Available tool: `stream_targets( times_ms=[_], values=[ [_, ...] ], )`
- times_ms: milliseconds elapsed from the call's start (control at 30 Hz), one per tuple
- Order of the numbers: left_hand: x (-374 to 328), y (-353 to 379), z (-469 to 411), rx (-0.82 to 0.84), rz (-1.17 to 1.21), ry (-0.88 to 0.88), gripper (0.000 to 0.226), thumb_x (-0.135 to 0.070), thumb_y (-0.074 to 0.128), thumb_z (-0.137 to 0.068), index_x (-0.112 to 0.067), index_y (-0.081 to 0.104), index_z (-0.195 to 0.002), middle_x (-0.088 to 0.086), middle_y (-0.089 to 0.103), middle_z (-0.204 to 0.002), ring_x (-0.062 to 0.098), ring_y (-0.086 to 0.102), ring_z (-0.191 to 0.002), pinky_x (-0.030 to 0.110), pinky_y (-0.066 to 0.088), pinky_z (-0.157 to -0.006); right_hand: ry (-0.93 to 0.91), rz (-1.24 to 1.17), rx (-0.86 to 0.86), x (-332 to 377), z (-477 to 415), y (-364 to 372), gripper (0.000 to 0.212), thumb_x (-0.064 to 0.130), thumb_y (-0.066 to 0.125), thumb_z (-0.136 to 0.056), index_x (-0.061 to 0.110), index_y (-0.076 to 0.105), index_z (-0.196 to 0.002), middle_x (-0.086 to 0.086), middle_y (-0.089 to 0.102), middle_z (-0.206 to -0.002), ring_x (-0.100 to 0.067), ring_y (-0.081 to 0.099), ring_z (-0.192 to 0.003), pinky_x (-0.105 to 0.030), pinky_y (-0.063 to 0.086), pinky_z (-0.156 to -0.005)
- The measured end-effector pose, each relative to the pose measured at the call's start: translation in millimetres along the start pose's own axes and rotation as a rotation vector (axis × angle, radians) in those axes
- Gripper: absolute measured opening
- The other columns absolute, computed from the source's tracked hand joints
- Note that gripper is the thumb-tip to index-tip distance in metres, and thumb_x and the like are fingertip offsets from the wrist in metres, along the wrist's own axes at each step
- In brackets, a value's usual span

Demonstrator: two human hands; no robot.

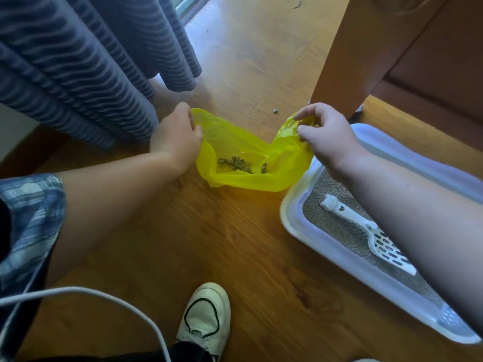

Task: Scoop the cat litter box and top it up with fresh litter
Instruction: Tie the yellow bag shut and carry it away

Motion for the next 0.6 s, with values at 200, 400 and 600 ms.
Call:
stream_targets(
  times_ms=[200,400,600],
  values=[
    [-21.7,8.6,5.0,0.122,0.29,-0.093,0.014,-0.026,0.054,-0.098,-0.018,0.043,-0.103,0.001,0.051,-0.084,0.026,0.059,-0.076,0.043,0.051,-0.066,0.096,-0.068,-0.008,-1.2,-3.0,-3.0,0.035,-0.006,0.041,-0.085,0.021,0.063,-0.082,-0.011,0.061,-0.079,-0.018,0.061,-0.057,-0.035,0.054,-0.058],
    [-51.8,-27.9,-12.2,0.163,0.319,-0.128,0.025,-0.022,0.06,-0.091,-0.018,0.053,-0.115,0.002,0.059,-0.104,0.016,0.059,-0.08,0.024,0.048,-0.063,0.077,-0.096,0.088,44.8,-6.8,0.3,0.028,-0.006,0.043,-0.086,0.011,0.066,-0.088,-0.011,0.064,-0.078,-0.02,0.061,-0.056,-0.035,0.053,-0.055],
    [-79.5,-76.5,-12.8,0.188,0.497,-0.205,0.02,-0.022,0.061,-0.088,-0.017,0.058,-0.107,0.009,0.066,-0.095,0.024,0.071,-0.069,0.039,0.061,-0.059,0.018,-0.015,0.146,101.8,2.3,-11.8,0.029,0.002,0.047,-0.083,0.022,0.068,-0.085,-0.003,0.07,-0.078,-0.013,0.065,-0.058,-0.029,0.049,-0.062]
  ],
)
Point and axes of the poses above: each hand's wrist, its own z-axis away from the middle knuckle, its own y-axis out of the palm, x = y × z, the point moved 9 cm from there along -z, towards the middle knuckle
